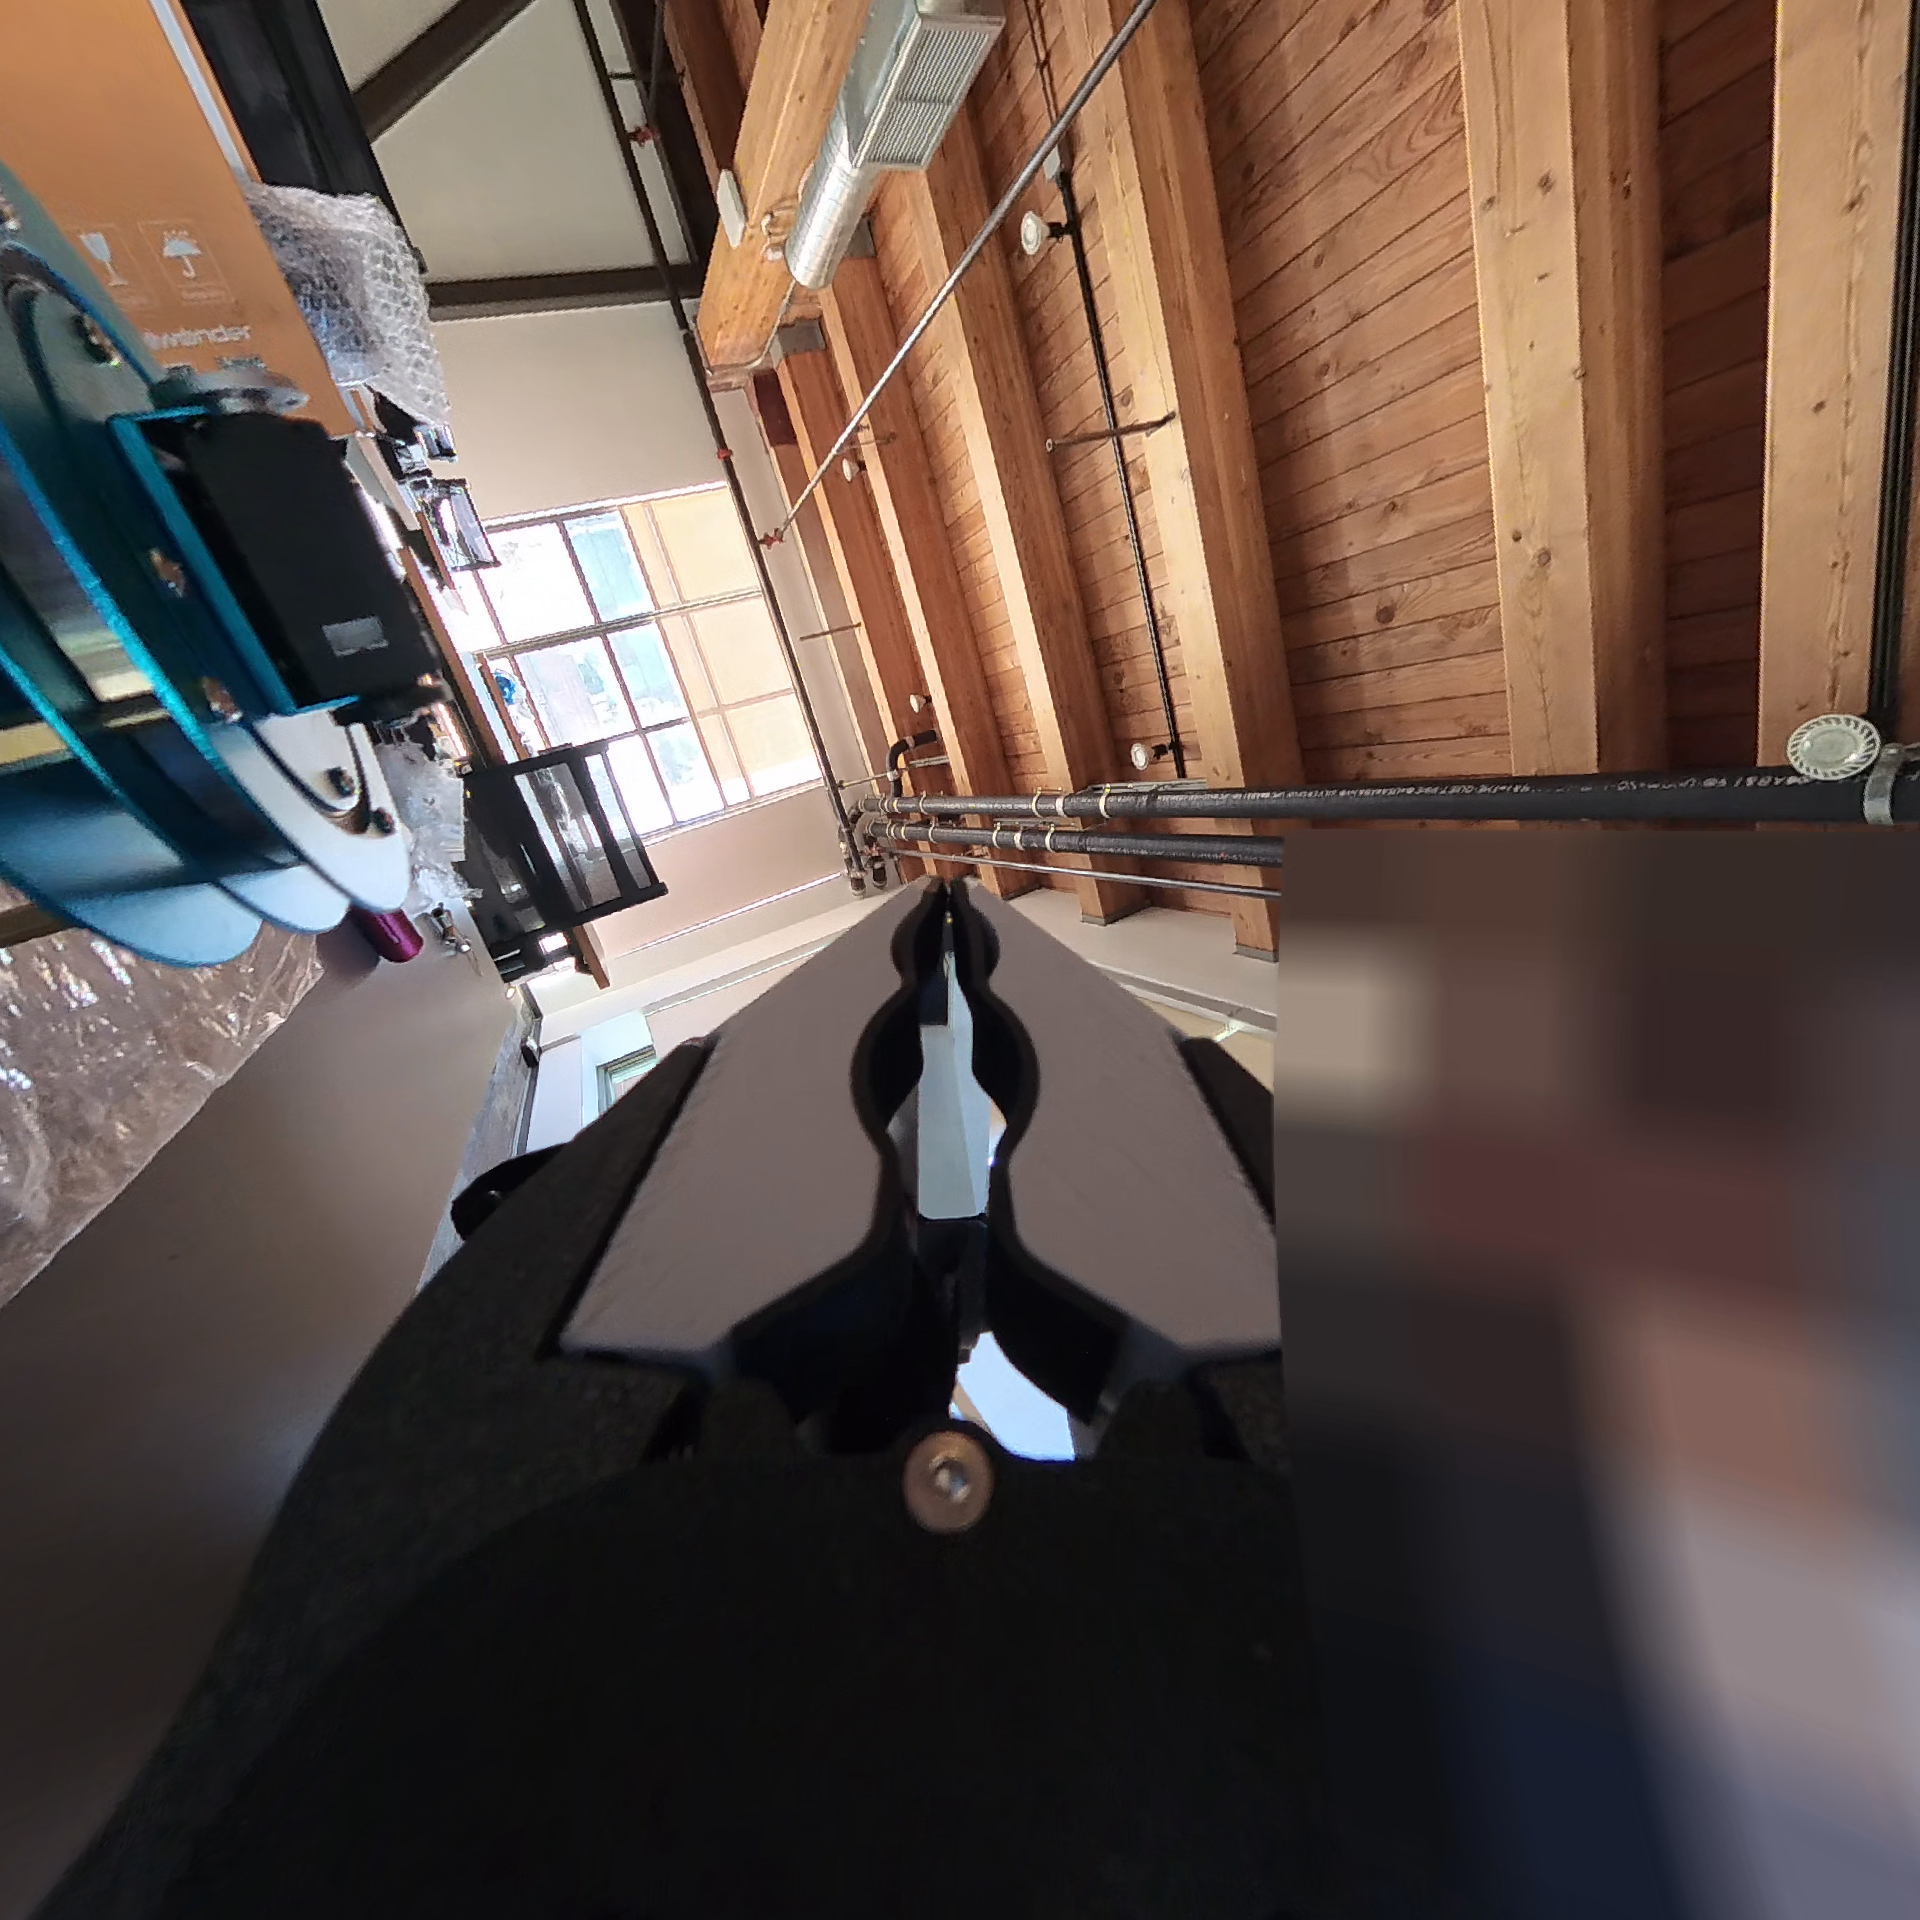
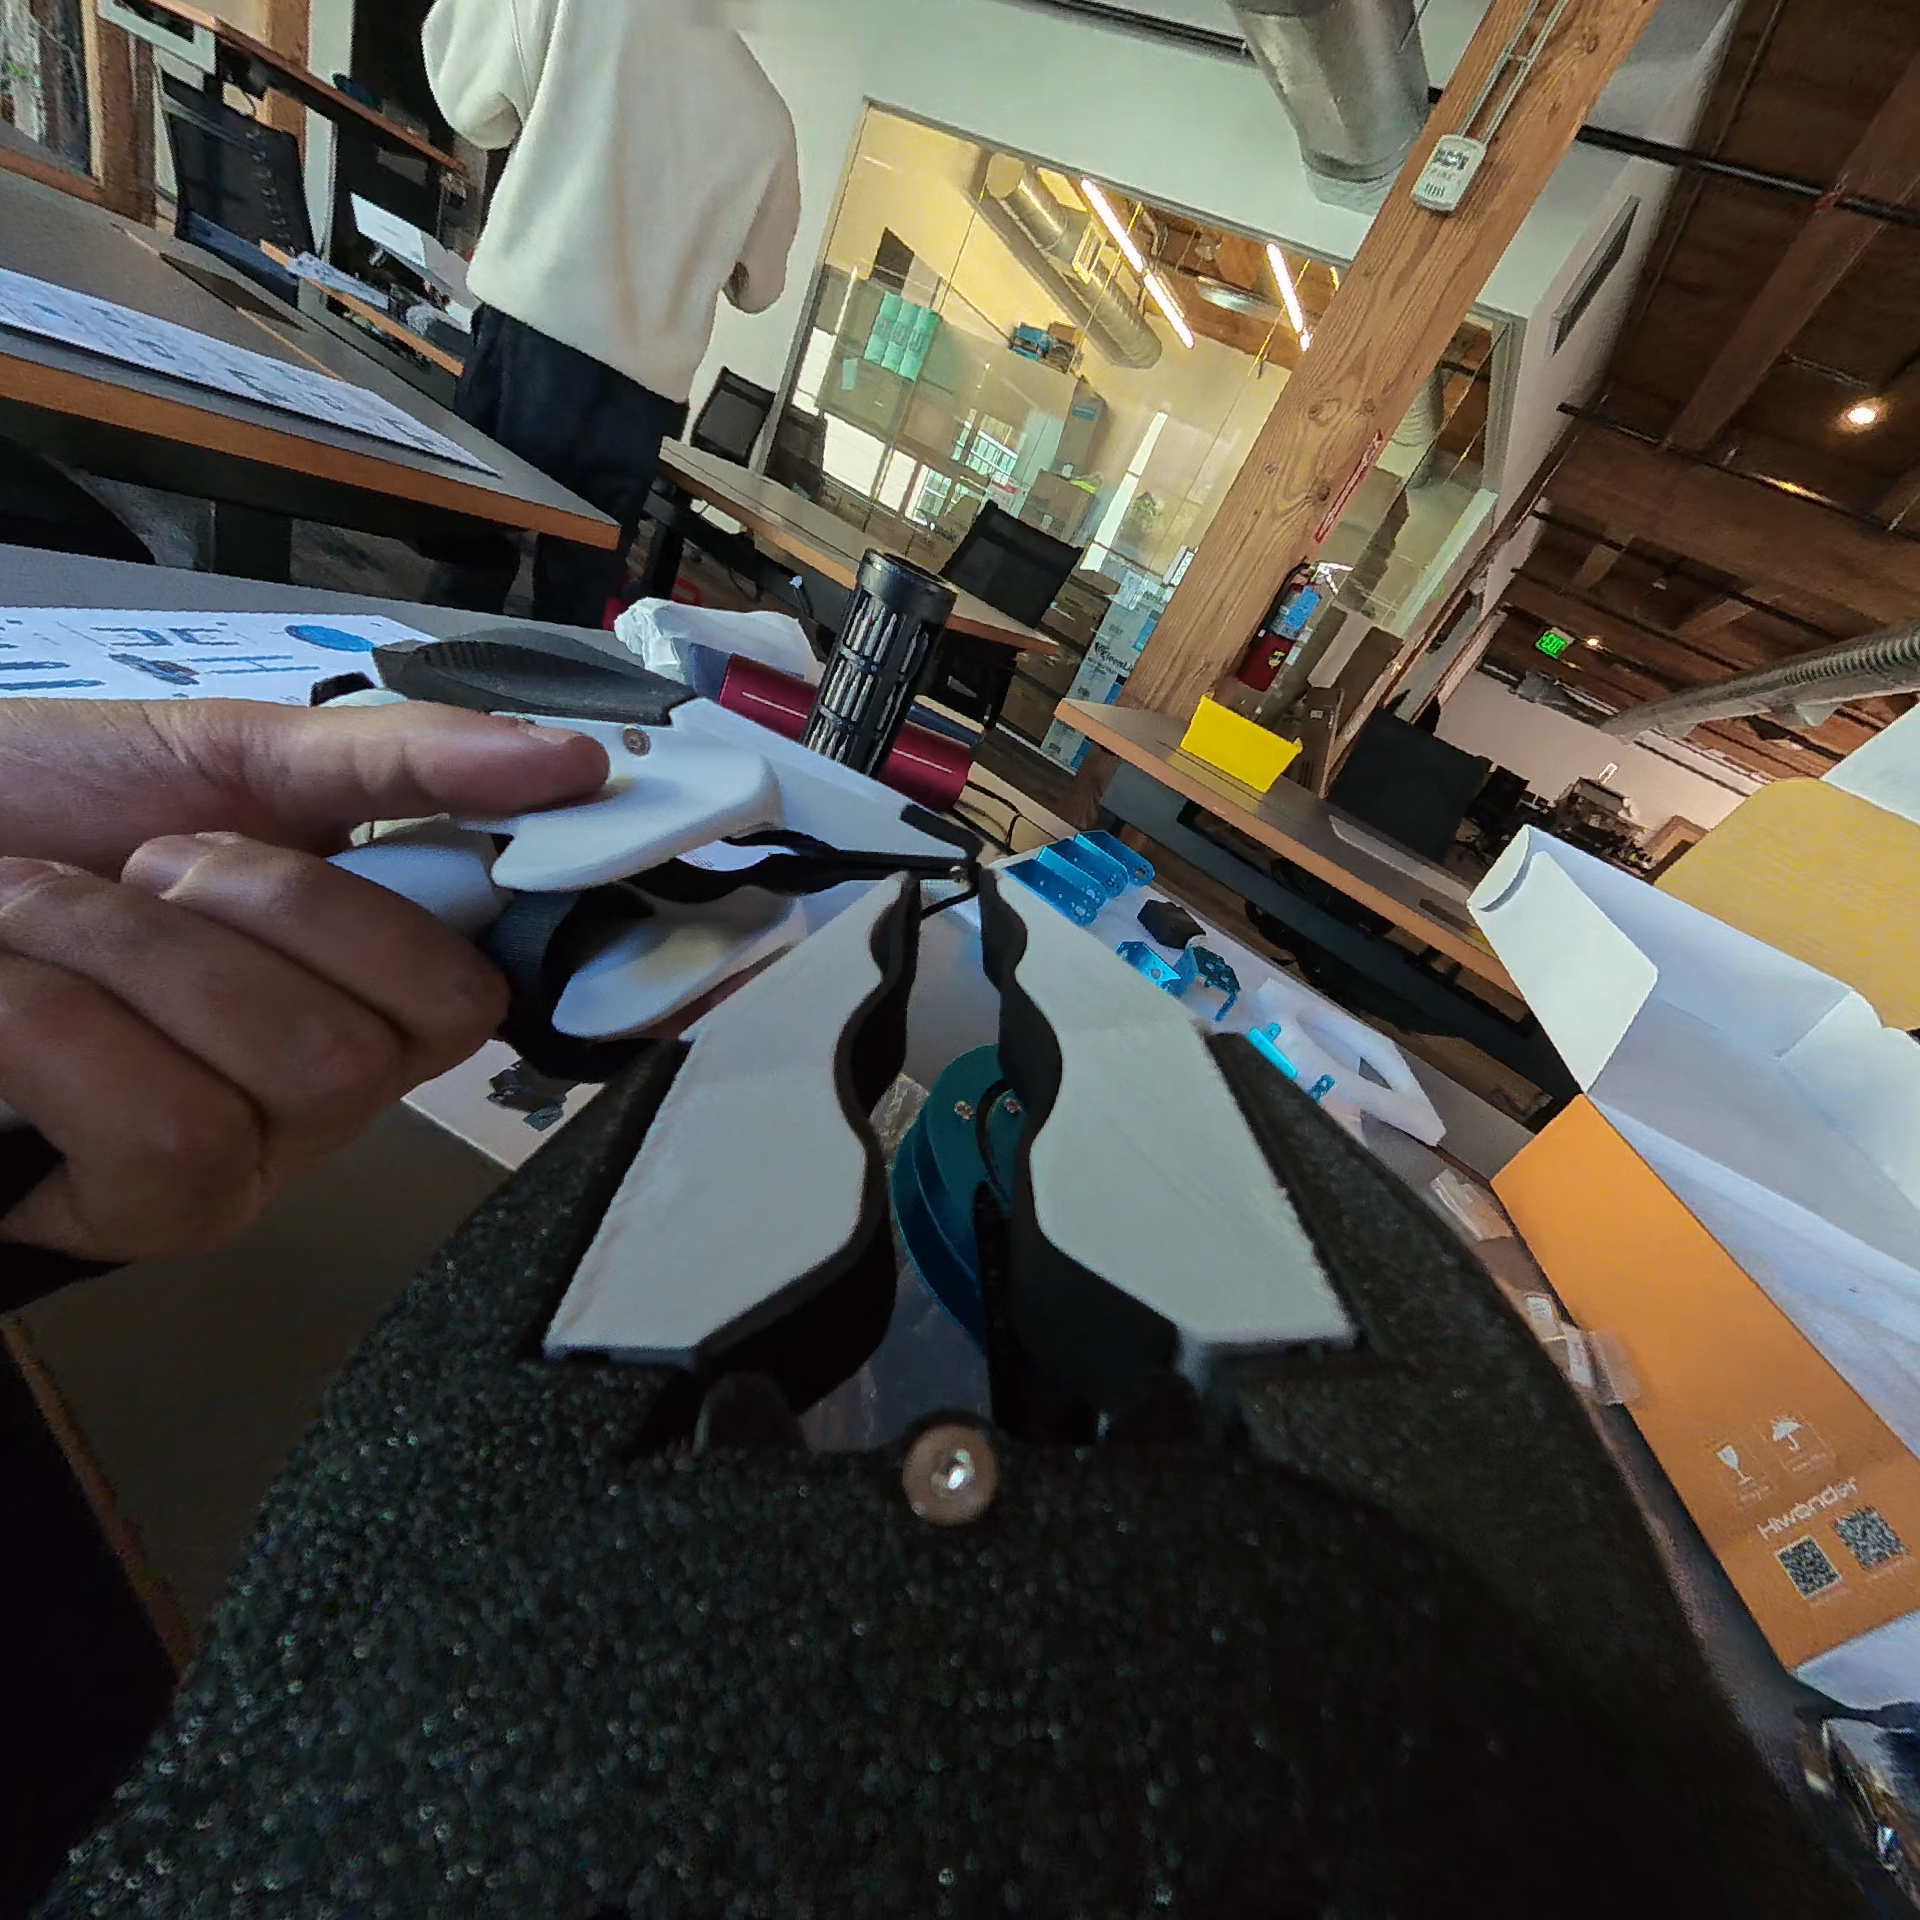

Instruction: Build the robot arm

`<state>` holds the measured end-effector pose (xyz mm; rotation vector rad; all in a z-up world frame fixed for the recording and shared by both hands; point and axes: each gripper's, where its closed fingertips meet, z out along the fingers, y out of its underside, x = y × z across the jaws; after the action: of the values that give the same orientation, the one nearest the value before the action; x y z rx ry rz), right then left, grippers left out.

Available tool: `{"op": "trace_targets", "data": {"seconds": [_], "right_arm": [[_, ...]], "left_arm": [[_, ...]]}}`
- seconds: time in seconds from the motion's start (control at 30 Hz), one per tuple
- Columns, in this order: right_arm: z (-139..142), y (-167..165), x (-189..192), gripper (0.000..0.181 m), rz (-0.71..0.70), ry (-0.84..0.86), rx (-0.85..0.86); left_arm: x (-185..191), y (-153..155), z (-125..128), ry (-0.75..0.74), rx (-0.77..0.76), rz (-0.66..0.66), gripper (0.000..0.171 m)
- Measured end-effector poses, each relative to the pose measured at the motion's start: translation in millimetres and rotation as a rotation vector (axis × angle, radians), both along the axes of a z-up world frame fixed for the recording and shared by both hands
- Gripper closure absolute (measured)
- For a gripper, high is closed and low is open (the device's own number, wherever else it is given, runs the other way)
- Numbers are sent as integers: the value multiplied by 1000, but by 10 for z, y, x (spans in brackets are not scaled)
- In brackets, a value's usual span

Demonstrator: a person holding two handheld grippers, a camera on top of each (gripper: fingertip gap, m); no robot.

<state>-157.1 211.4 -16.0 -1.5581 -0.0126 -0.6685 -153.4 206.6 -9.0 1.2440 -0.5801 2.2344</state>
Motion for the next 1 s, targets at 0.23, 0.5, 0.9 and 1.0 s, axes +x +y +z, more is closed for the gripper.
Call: {"op": "trace_targets", "data": {"seconds": [0.23, 0.5, 0.9, 1.0], "right_arm": [[-40, -16, 8, 177, -26, -26, -16], [-126, 1, 58, 181, -69, -33, -33], [-491, -250, 470, 181, -93, 174, -115], [-646, -368, 698, 181, -147, 220, -173]], "left_arm": [[-7, -16, -57, 13, 34, 26, 171], [36, 15, -141, 30, 109, 96, 171], [200, 281, -224, -110, 701, 227, 153], [333, 285, -414, -204, 1133, 184, 152]]}}
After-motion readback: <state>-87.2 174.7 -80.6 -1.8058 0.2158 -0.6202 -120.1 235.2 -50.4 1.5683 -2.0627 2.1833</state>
